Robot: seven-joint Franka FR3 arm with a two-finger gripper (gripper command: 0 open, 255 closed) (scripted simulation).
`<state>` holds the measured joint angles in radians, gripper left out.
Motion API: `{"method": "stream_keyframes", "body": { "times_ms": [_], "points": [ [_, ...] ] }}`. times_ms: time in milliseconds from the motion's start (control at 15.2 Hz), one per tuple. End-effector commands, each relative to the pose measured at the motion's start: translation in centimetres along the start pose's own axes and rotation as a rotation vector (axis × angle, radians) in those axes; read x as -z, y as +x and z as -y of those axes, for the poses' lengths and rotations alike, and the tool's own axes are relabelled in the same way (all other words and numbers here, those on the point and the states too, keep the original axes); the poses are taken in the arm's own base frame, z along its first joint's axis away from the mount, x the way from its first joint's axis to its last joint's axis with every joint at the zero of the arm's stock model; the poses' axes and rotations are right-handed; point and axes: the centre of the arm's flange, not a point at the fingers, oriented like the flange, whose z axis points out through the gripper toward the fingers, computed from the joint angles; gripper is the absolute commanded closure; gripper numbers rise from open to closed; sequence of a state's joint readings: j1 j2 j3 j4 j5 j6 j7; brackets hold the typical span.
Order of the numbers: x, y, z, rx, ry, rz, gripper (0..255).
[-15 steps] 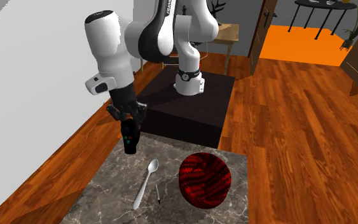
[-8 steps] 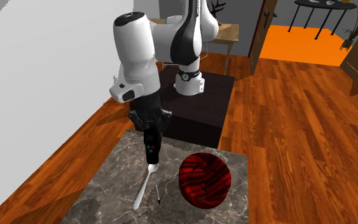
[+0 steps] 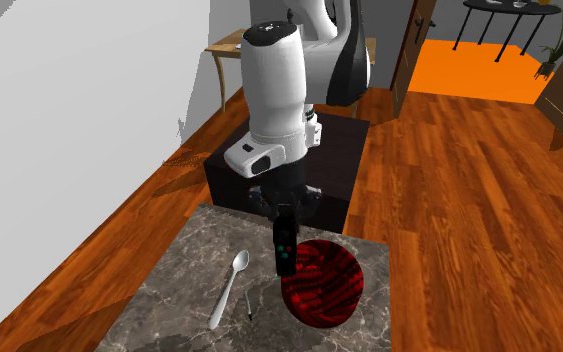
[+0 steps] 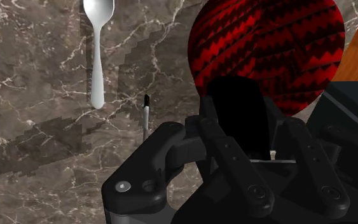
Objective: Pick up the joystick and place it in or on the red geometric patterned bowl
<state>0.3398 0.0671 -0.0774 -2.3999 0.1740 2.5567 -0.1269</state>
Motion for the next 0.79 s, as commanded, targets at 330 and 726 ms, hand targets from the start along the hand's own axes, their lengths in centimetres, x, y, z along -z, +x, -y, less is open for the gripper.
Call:
{"method": "stream_keyframes", "body": {
  "times_ms": [330, 726],
  "points": [
    [-1.6, 2.5, 8.4, -0.002, 0.000, 0.000, 255],
    [-4.8, 2.2, 8.1, -0.002, 0.000, 0.000, 255]
  ]
}}
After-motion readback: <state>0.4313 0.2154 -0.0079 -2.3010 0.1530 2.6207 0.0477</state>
